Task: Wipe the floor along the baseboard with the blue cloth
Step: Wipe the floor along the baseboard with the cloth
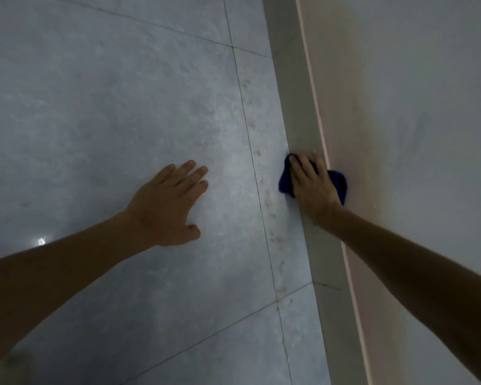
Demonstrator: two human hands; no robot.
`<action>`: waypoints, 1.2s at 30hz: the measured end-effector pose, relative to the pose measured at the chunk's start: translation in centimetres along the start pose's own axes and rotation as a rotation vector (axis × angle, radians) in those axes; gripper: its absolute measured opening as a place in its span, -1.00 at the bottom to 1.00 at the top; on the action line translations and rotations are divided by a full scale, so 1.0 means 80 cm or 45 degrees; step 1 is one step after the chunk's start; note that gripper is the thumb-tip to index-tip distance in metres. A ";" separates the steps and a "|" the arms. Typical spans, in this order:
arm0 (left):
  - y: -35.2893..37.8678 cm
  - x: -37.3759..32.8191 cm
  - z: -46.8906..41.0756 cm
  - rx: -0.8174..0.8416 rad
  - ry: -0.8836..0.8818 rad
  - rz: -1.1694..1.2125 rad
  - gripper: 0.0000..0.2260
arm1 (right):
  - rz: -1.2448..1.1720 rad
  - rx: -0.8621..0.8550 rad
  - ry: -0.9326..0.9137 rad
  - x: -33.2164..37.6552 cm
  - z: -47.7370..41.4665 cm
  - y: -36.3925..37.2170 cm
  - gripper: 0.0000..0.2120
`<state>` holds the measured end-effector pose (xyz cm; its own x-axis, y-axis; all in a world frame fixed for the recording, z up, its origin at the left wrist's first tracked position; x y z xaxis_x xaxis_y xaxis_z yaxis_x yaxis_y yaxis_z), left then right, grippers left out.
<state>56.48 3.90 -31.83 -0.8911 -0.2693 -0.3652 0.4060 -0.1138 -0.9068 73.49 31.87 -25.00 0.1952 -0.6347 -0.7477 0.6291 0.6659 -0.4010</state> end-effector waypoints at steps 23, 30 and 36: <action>-0.030 0.103 -0.079 -0.500 -0.212 -0.215 -0.18 | 0.031 -0.041 -0.010 -0.074 -0.150 -0.029 -0.40; -0.034 0.107 -0.089 -0.427 -0.355 -0.165 -0.15 | 0.067 -0.011 -0.038 -0.096 -0.182 -0.042 -0.41; -0.038 0.110 -0.092 -0.407 -0.342 -0.131 -0.17 | -0.006 -0.073 0.041 -0.166 -0.318 -0.099 -0.45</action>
<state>45.90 8.94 -33.87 -0.8220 -0.5164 -0.2401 0.1972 0.1375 -0.9707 46.81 44.96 -25.36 0.1673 -0.6257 -0.7619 0.5856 0.6847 -0.4338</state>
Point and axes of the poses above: each hand's wrist, its own z-axis away from the middle knuckle, its own y-axis out of the palm, x = y × z, the point moved 2 cm from there along -z, towards the middle knuckle, and after that the axes turned 4 degrees about -z, right-handed, at the moved point
